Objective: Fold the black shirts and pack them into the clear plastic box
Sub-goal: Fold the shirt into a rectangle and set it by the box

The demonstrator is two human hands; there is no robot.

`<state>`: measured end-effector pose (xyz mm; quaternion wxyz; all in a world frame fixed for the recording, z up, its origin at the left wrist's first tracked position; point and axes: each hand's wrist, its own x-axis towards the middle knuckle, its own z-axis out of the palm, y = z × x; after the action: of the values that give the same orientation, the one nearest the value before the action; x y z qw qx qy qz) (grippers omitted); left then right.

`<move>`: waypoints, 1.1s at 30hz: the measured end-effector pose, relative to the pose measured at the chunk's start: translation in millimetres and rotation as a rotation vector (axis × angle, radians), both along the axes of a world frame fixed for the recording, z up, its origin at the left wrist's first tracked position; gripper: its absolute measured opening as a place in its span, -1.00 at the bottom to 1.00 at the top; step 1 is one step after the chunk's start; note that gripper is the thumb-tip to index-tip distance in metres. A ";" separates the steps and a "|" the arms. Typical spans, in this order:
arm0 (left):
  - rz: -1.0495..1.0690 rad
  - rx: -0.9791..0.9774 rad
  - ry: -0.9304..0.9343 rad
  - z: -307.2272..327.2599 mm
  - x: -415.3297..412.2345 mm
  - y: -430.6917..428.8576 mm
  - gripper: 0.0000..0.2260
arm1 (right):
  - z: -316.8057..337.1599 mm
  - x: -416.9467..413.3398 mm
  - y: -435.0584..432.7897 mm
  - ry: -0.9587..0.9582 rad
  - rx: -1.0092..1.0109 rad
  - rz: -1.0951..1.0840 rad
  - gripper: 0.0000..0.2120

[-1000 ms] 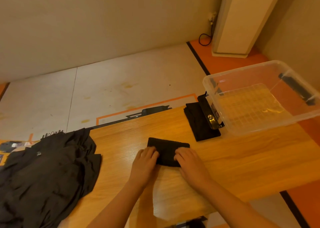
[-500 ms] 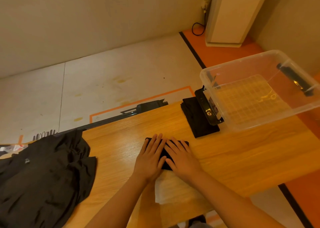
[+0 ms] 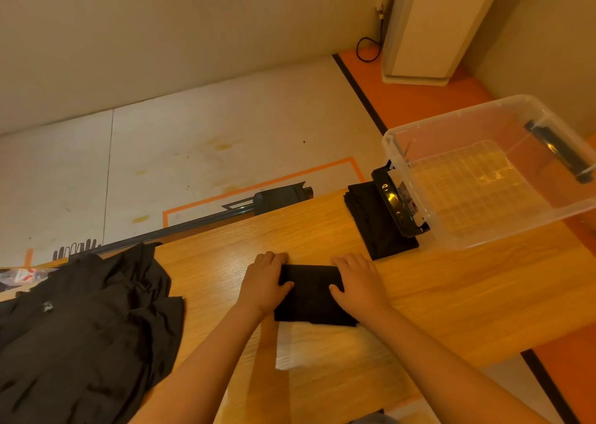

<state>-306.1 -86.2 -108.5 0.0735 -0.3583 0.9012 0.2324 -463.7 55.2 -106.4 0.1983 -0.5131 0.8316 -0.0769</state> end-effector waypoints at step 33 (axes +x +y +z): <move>0.320 1.083 0.330 40.0 -194.6 -49.8 -0.70 | 32.5 -70.3 22.9 -1.143 -0.544 -1.128 -0.64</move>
<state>-500.7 -136.0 -68.6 0.0690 -0.3604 0.5884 0.7205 -534.0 78.0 -74.0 0.3898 0.0667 0.6874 -0.6092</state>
